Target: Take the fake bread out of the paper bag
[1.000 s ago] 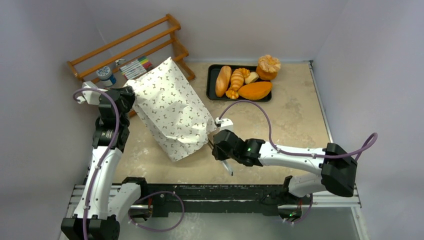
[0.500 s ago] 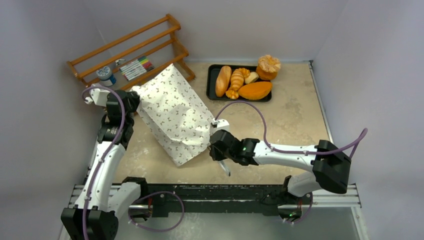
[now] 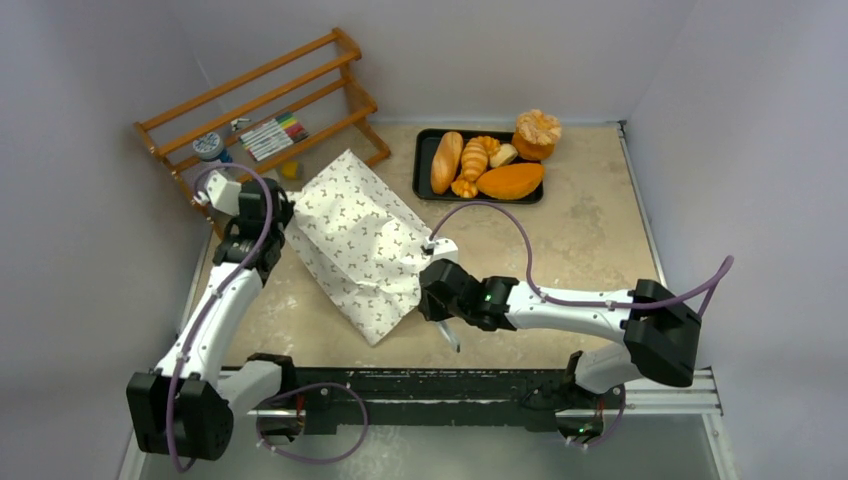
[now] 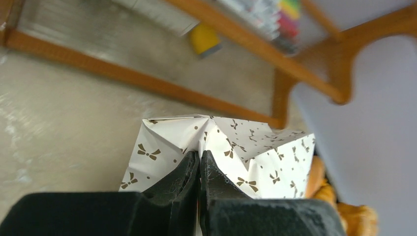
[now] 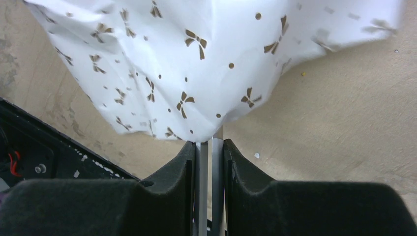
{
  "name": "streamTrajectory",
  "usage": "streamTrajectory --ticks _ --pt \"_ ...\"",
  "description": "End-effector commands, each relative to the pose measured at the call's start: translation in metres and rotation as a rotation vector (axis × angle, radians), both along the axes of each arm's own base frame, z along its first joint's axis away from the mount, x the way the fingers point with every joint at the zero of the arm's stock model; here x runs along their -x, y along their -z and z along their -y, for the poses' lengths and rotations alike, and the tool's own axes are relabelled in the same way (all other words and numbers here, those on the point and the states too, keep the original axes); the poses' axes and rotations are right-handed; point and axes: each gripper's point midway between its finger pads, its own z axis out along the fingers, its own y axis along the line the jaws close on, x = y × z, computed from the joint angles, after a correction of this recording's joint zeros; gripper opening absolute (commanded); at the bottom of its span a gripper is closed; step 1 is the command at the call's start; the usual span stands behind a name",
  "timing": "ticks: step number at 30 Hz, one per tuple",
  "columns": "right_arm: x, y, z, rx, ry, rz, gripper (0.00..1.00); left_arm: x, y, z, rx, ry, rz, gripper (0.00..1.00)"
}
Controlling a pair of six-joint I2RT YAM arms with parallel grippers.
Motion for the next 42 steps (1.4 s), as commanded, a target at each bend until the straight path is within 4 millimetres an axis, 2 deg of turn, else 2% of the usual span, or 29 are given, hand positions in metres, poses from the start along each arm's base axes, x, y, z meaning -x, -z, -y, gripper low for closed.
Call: streamTrajectory --ticks 1,3,6,12,18,22,27,34,42 --pt "-0.005 -0.025 -0.014 -0.069 -0.001 0.032 0.0 0.004 0.043 -0.001 0.003 -0.013 -0.108 0.0" --pt "-0.005 -0.025 -0.014 -0.068 -0.006 0.031 0.0 0.009 0.057 -0.002 -0.001 -0.012 -0.146 0.01" --pt "-0.006 -0.025 -0.014 -0.057 -0.003 0.031 0.0 0.018 0.073 -0.005 -0.018 -0.024 -0.192 0.08" --pt "-0.011 -0.028 -0.002 -0.02 0.04 0.056 0.0 0.029 0.078 -0.023 -0.073 -0.062 -0.243 0.33" --pt "-0.011 -0.039 0.015 -0.006 0.085 0.074 0.0 0.032 0.074 -0.035 -0.112 -0.08 -0.271 0.45" --pt "-0.009 -0.044 0.021 -0.006 0.085 0.077 0.0 0.028 0.063 -0.037 -0.121 -0.069 -0.252 0.46" --pt "-0.001 -0.055 0.028 -0.016 0.067 0.076 0.0 0.025 0.045 -0.031 -0.124 -0.021 -0.233 0.46" --pt "0.021 -0.062 0.035 -0.039 -0.012 0.049 0.0 0.03 0.047 -0.012 -0.089 0.087 -0.251 0.45" --pt "0.053 -0.068 0.045 -0.083 -0.111 -0.003 0.1 0.037 0.049 -0.004 -0.071 0.135 -0.27 0.44"
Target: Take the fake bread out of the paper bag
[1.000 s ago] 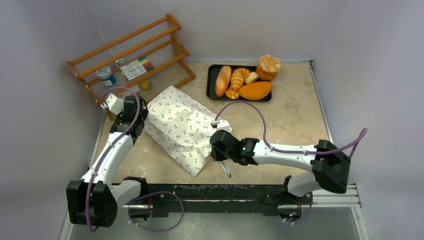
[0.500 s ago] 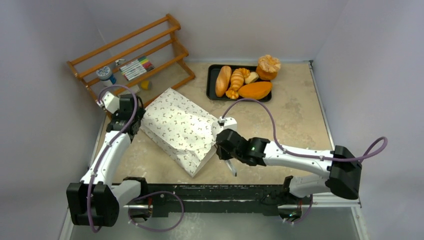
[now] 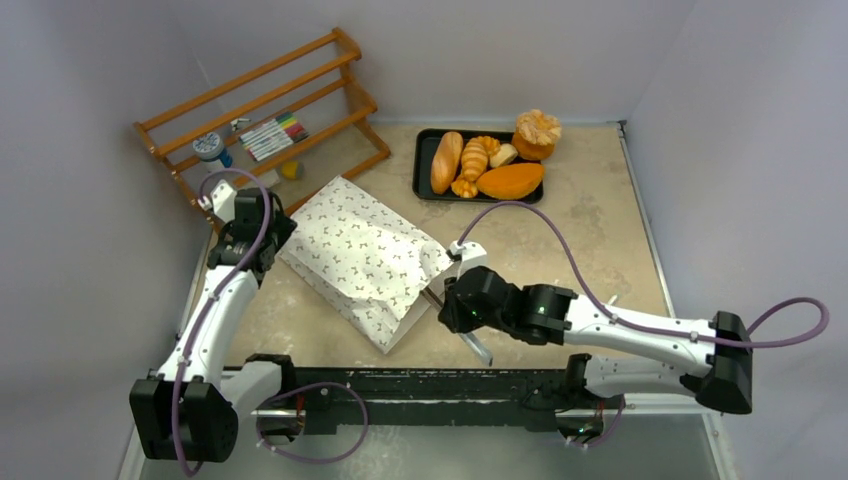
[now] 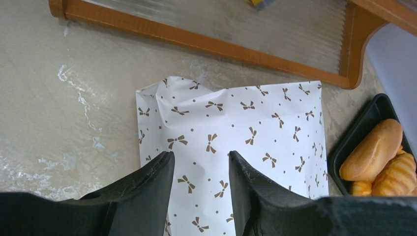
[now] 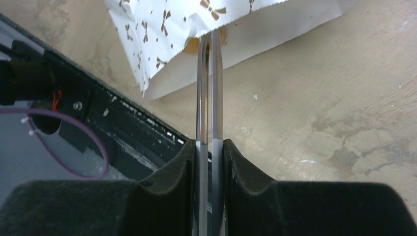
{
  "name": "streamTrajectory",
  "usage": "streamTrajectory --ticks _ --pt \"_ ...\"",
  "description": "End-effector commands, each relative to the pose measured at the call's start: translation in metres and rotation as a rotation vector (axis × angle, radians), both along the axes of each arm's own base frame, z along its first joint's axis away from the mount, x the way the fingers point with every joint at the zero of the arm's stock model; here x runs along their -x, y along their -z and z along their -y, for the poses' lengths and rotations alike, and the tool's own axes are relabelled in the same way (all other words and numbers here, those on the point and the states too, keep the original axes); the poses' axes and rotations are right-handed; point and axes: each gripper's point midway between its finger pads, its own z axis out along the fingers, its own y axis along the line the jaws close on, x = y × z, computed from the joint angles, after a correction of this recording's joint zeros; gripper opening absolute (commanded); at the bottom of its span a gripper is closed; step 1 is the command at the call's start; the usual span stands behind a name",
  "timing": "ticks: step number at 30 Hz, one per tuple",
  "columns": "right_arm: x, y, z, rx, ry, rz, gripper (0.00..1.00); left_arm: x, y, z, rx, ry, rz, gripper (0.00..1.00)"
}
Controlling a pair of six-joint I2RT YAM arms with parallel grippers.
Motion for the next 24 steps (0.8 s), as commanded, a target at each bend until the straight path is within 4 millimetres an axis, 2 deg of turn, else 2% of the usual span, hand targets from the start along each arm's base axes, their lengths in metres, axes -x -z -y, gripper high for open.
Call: streamTrajectory --ticks 1,14,24 --pt "0.017 -0.007 0.006 -0.028 -0.069 -0.026 0.11 -0.002 -0.023 0.004 0.003 0.04 0.045 0.44" --pt "0.037 0.002 0.015 0.008 -0.137 -0.1 0.15 0.003 -0.006 0.011 0.023 0.076 0.004 0.43" --pt "0.046 0.011 0.009 0.023 -0.194 -0.138 0.17 -0.001 0.004 0.017 0.056 0.087 0.0 0.43"
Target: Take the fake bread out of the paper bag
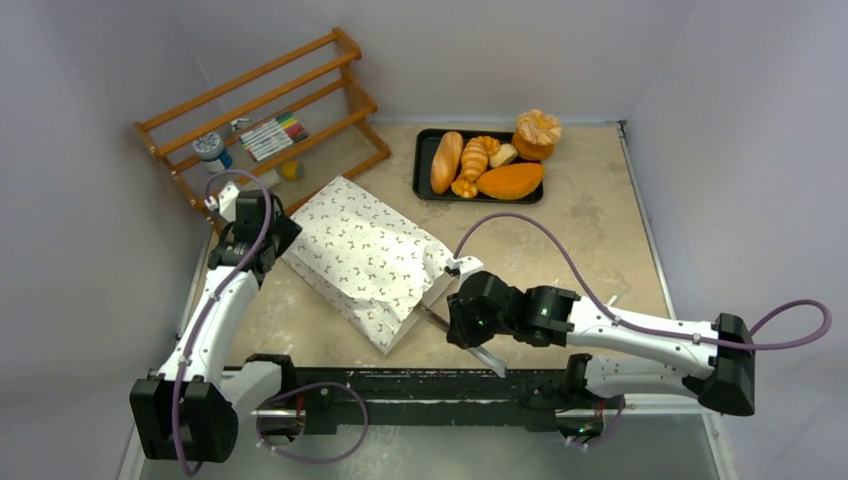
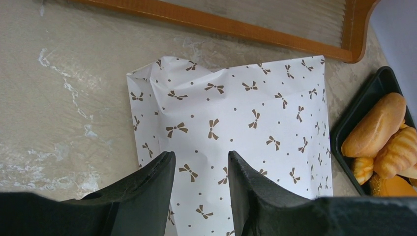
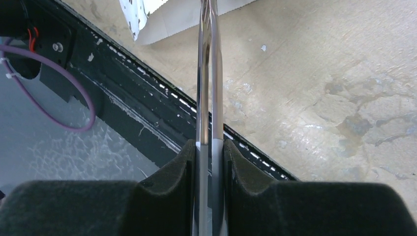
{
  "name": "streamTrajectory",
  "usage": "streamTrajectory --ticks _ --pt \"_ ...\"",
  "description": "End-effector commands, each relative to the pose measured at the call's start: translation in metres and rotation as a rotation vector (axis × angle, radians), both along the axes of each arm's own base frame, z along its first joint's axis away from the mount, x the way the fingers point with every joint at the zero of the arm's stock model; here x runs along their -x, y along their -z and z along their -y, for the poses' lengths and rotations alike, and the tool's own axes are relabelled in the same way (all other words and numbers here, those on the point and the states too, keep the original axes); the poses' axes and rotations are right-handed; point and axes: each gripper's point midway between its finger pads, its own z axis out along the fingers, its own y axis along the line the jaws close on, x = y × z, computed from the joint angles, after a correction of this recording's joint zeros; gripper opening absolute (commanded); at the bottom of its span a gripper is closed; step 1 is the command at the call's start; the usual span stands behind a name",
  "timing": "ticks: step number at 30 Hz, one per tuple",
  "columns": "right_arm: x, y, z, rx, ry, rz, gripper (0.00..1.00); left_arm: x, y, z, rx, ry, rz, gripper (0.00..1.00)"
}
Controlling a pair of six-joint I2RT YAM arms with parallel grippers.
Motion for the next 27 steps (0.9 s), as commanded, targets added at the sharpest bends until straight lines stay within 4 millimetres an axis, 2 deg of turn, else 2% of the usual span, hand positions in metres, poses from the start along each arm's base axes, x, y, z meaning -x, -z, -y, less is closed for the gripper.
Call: streamTrajectory --ticks 1,5,15,27 --pt "0.005 -0.007 -0.009 -0.041 -0.054 -0.002 0.18 -0.007 -0.003 0.002 0.015 0.004 0.036 0.43" --pt "0.011 -0.01 -0.011 -0.069 -0.088 -0.009 0.21 -0.008 0.0 0.002 0.015 0.006 0.032 0.43" --pt "0.011 0.002 -0.013 -0.038 -0.107 -0.014 0.24 -0.009 0.006 0.004 0.03 0.005 0.028 0.42" --pt "0.01 0.034 -0.012 0.062 -0.085 -0.025 0.29 -0.007 0.015 0.005 0.037 0.005 0.016 0.42"
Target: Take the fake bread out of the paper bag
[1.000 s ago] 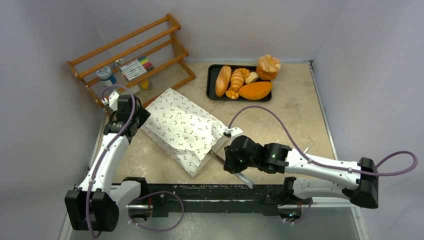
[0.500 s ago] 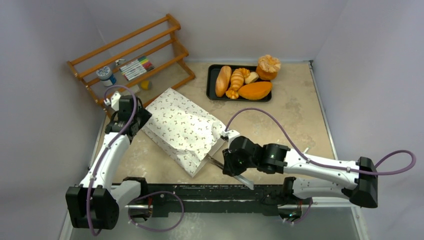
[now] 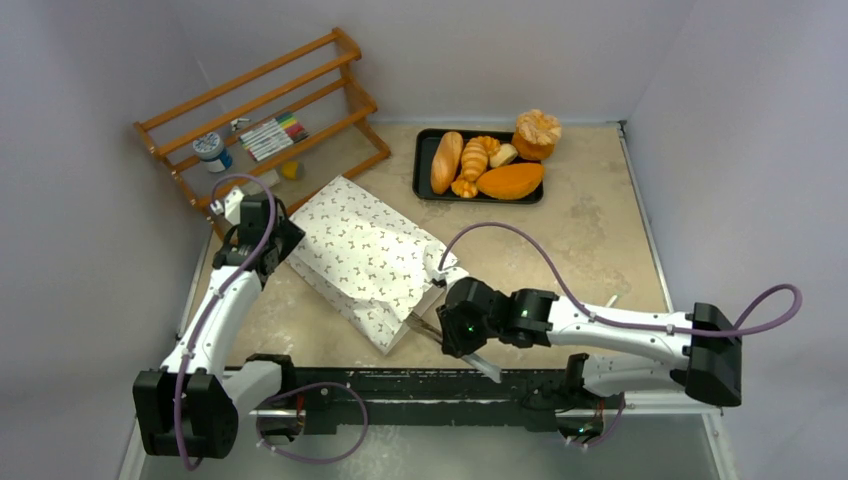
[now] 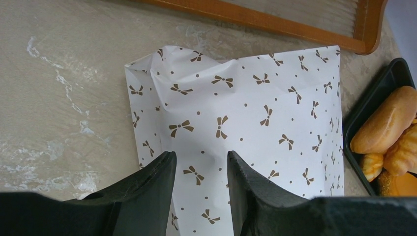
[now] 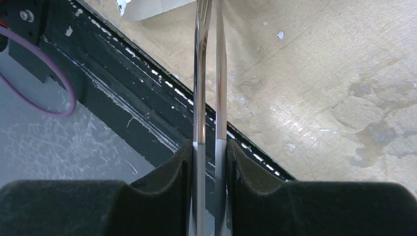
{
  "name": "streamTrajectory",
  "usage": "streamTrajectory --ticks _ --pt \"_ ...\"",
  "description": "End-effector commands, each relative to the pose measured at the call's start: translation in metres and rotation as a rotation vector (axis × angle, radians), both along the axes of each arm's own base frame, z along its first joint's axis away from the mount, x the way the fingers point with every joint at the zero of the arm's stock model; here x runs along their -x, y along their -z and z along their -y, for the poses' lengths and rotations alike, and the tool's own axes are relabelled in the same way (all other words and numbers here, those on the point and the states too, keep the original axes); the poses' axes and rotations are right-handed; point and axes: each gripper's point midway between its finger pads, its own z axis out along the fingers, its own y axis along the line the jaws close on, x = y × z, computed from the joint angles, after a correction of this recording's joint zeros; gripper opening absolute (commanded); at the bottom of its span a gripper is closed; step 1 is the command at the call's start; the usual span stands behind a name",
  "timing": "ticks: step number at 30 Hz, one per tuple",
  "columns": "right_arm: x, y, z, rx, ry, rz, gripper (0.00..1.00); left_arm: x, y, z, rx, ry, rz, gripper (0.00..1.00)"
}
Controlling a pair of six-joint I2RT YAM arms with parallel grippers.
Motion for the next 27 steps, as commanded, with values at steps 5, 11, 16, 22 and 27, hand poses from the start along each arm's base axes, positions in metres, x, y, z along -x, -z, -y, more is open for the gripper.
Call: streamTrajectory --ticks 5,11,16,22,27 --pt "-0.001 0.019 -0.003 0.052 0.015 0.028 0.32 -0.006 0.0 0.0 0.014 -0.007 0.033 0.42" --pt "0.0 0.032 -0.006 0.081 0.029 0.02 0.33 -0.006 0.0 0.001 0.019 -0.001 0.038 0.42" --pt "0.002 0.041 -0.004 0.118 0.035 0.02 0.34 -0.006 0.002 0.002 0.021 0.003 0.035 0.42" --pt "0.001 0.048 -0.003 0.152 0.044 0.028 0.35 -0.006 0.005 0.003 0.026 0.005 0.032 0.42" --pt "-0.002 0.058 -0.001 0.192 0.068 0.041 0.38 -0.006 0.004 0.003 0.027 0.004 0.035 0.42"
